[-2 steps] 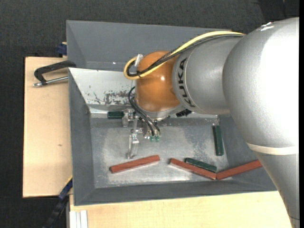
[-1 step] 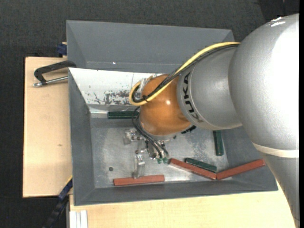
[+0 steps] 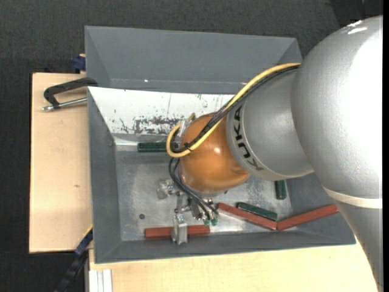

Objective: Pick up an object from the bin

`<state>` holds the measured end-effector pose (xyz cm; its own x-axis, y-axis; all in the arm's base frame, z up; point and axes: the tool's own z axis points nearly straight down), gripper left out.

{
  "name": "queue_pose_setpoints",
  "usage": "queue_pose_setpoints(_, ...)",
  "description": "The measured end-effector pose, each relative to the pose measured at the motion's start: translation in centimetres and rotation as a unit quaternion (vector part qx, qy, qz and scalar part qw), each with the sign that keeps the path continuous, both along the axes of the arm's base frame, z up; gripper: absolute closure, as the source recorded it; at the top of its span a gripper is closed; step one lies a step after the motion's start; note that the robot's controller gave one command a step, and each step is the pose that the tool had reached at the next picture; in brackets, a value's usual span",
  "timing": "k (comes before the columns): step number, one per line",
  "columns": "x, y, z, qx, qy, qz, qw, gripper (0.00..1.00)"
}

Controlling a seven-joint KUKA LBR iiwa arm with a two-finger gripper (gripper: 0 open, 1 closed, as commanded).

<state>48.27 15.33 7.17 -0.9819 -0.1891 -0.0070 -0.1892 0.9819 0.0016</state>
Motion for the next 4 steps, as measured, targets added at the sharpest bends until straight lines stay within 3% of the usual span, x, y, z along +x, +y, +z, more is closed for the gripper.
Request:
queue_pose_setpoints(1, 1.6, -6.7, 4.2, 0.000, 0.0020, -0.054, 0.9985, 0.00)
queue_pose_setpoints(2, 1.6, -4.8, 3.7, -0.001, 0.0017, 0.013, 0.9999, 0.00)
queue_pose_setpoints(3, 3.0, -8.0, 3.1, 0.000, 0.0004, 0.099, 0.9951, 0.00)
queue_pose_setpoints(4, 3.1, -11.5, 2.5, -0.001, 0.0027, -0.047, 0.9989, 0.00)
